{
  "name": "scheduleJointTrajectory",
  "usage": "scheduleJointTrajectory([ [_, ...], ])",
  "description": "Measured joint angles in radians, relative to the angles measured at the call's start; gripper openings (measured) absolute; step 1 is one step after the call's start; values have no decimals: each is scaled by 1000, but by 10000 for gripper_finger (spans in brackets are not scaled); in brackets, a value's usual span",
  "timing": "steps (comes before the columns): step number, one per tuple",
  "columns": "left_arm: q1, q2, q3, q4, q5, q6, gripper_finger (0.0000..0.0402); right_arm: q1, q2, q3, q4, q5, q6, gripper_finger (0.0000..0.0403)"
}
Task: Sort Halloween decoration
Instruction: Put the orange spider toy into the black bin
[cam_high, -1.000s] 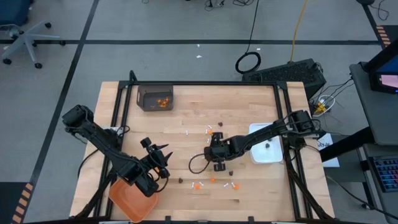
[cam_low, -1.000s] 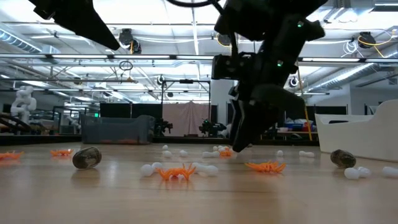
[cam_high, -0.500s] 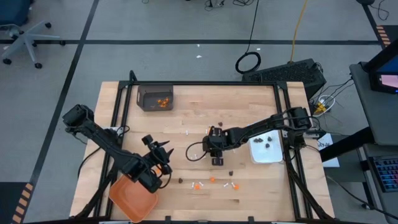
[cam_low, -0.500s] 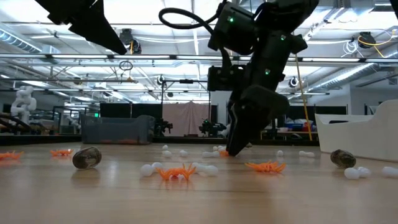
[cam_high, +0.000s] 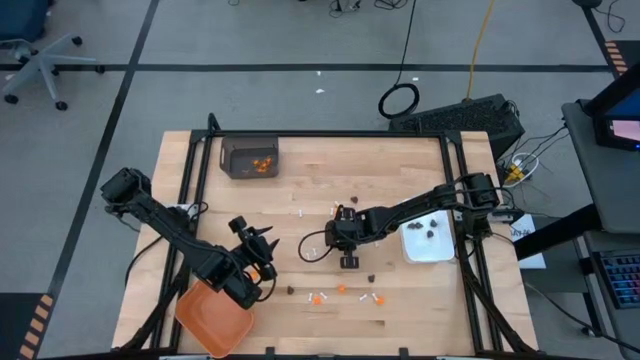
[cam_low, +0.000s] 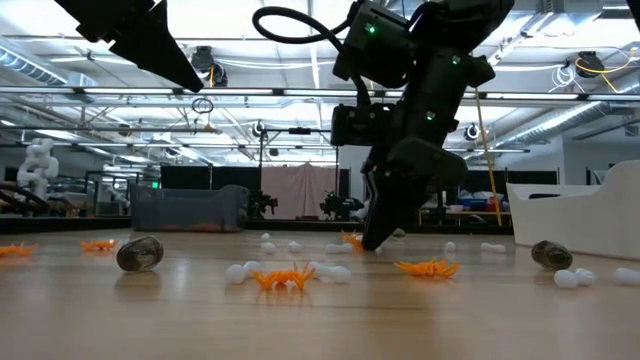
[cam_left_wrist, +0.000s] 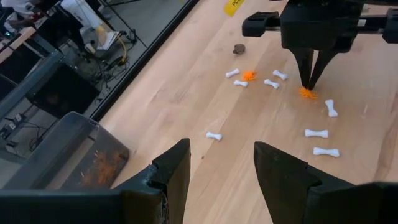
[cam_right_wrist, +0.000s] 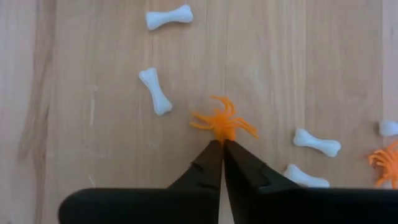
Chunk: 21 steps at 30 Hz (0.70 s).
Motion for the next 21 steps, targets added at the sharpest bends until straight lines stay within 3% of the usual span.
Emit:
scheduleJointTrajectory([
  [9, 0, 0, 0, 13, 14, 0, 176, 18, -37, -6, 31, 55, -4, 0],
  [21, 3, 0, 0, 39, 16, 19, 176, 30, -62, -4, 238, 134, -60, 0],
])
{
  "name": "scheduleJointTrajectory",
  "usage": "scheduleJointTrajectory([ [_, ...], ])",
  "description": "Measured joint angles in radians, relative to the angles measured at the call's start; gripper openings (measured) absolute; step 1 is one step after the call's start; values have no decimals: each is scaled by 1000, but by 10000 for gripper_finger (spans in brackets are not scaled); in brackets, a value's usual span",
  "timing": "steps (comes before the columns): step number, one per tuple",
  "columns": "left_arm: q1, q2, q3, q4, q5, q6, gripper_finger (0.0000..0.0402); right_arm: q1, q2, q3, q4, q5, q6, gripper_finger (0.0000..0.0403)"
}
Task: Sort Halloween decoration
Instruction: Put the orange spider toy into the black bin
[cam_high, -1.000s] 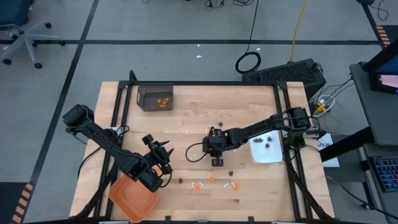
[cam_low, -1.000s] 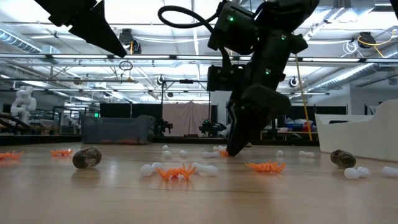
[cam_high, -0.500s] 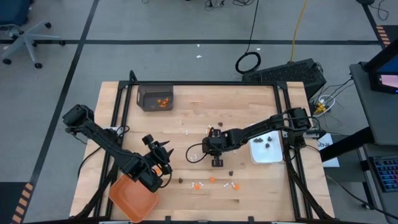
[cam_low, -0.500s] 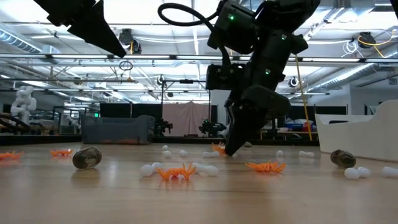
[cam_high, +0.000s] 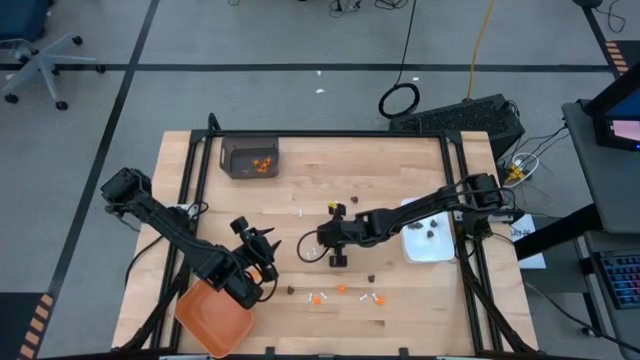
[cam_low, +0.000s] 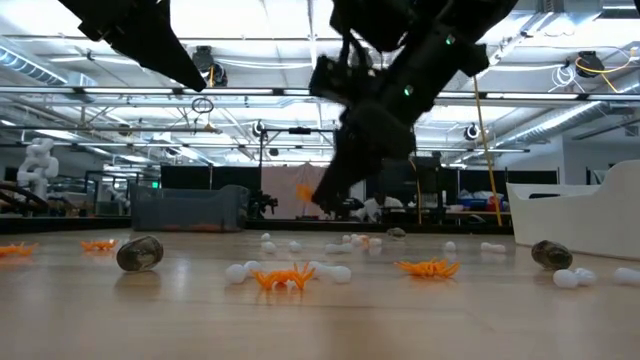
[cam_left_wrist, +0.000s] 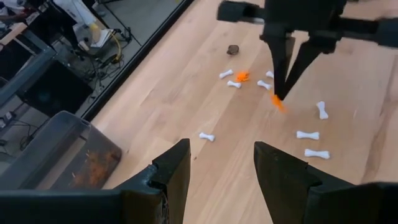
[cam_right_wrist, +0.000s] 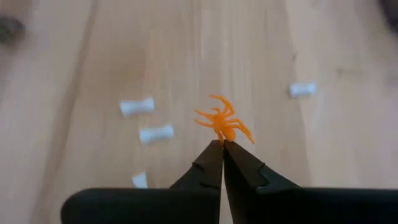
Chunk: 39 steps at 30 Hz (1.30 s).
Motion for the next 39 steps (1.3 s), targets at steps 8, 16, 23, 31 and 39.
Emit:
scheduleJointTrajectory([
  [8, 2, 0, 0, 13, -17, 1, 176, -27, -100, 0, 58, 57, -85, 0],
  [16, 2, 0, 0, 39, -103, 13, 176, 13, -112, 1, 195, 213, -126, 0],
  [23, 2, 0, 0, 157, -136, 118, 176, 92, -111, 1, 304, 340, -209, 0],
  [31, 2, 0, 0, 351, -138, 294, 176, 141, -110, 1, 328, 460, -275, 0],
  [39, 13, 0, 0, 440, -141, 376, 176, 153, -110, 1, 386, 521, -303, 0],
])
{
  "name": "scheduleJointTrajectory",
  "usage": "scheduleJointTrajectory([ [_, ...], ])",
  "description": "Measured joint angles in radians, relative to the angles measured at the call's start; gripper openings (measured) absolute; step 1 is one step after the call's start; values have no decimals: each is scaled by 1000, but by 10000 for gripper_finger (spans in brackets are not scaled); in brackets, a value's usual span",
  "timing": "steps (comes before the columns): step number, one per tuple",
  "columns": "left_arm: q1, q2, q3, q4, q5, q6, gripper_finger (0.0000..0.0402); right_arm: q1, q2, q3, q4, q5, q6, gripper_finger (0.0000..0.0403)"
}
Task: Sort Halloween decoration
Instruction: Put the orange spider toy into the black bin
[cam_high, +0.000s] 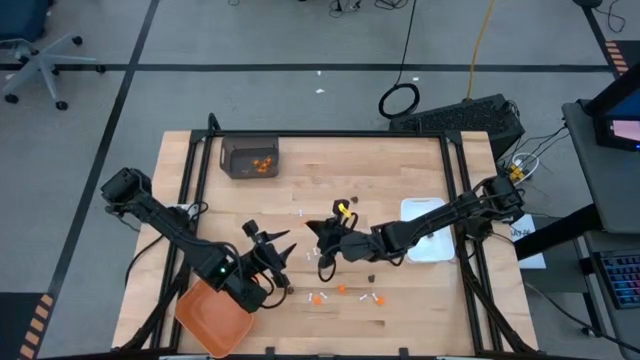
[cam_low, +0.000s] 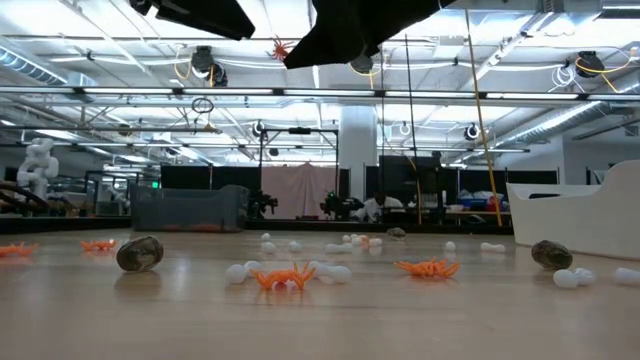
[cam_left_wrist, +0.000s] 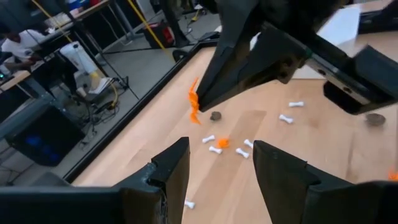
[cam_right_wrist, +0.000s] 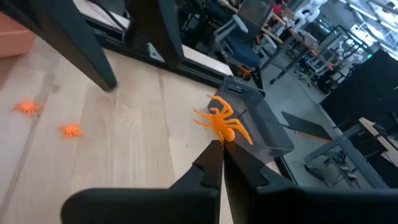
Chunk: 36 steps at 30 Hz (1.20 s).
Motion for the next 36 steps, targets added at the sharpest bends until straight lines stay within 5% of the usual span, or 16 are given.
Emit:
scheduleJointTrajectory([
  [15, 75, 0, 0, 198, 18, 154, 176, 9, 0, 0, 8, -2, -14, 0],
  [36, 115, 55, -1, 252, 52, 211, 175, 9, 0, 0, 4, -2, -11, 0],
])
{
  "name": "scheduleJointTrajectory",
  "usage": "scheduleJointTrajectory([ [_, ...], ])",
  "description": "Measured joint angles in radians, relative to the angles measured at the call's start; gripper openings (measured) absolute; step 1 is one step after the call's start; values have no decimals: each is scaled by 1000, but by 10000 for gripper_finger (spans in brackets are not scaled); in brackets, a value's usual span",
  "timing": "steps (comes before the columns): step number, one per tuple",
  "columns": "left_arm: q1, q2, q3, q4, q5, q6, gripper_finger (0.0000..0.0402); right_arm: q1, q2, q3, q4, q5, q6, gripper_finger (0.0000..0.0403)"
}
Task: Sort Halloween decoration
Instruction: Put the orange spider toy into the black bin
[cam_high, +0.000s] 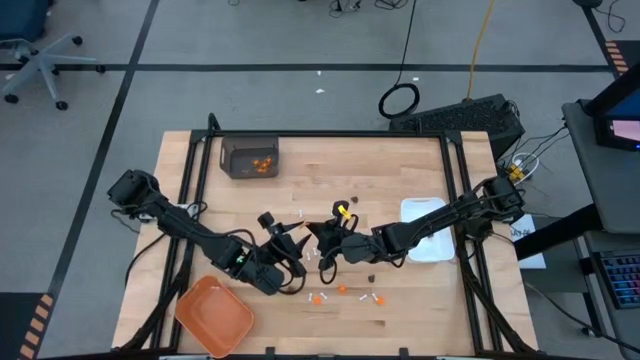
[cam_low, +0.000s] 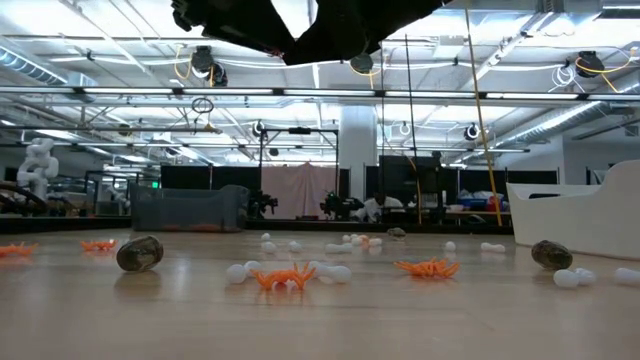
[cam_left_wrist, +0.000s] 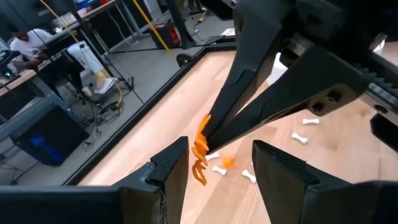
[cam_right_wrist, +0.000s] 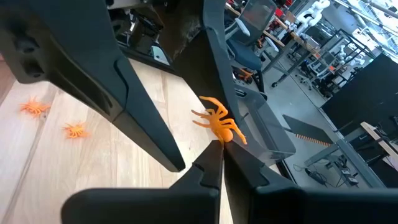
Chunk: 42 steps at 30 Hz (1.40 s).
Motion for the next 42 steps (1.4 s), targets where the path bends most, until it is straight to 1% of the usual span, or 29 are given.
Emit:
scheduleJointTrajectory([
  [3, -4, -1, 0, 0, -1, 0, 174, 3, 0, 0, 0, 0, 0, 0],
  [6, -3, -1, 0, 0, -1, 0, 162, 3, 0, 0, 0, 0, 0, 0],
  [16, -3, -1, 0, -1, -10, 0, 68, 4, 0, 0, -3, -1, 0, 0],
  [22, -3, -1, 0, -2, -20, 28, 10, 4, 0, 0, -9, -3, 0, 0],
  [26, -6, -1, 0, -4, -33, 51, 5, 4, 0, 0, -14, -26, 36, 9],
  [30, -17, -14, 0, -15, -45, 115, 2, 4, 0, 0, -15, -27, 52, 38],
  [32, -25, -38, 0, -50, -55, 125, 2, 4, 0, 0, -24, -27, 53, 54],
  [36, -54, -98, 0, -138, -71, 95, 2, 4, 0, 0, -73, -27, 62, 79],
  [42, -100, -126, 1, -264, -118, 101, 2, 5, 0, 0, -93, -27, 94, 92],
])
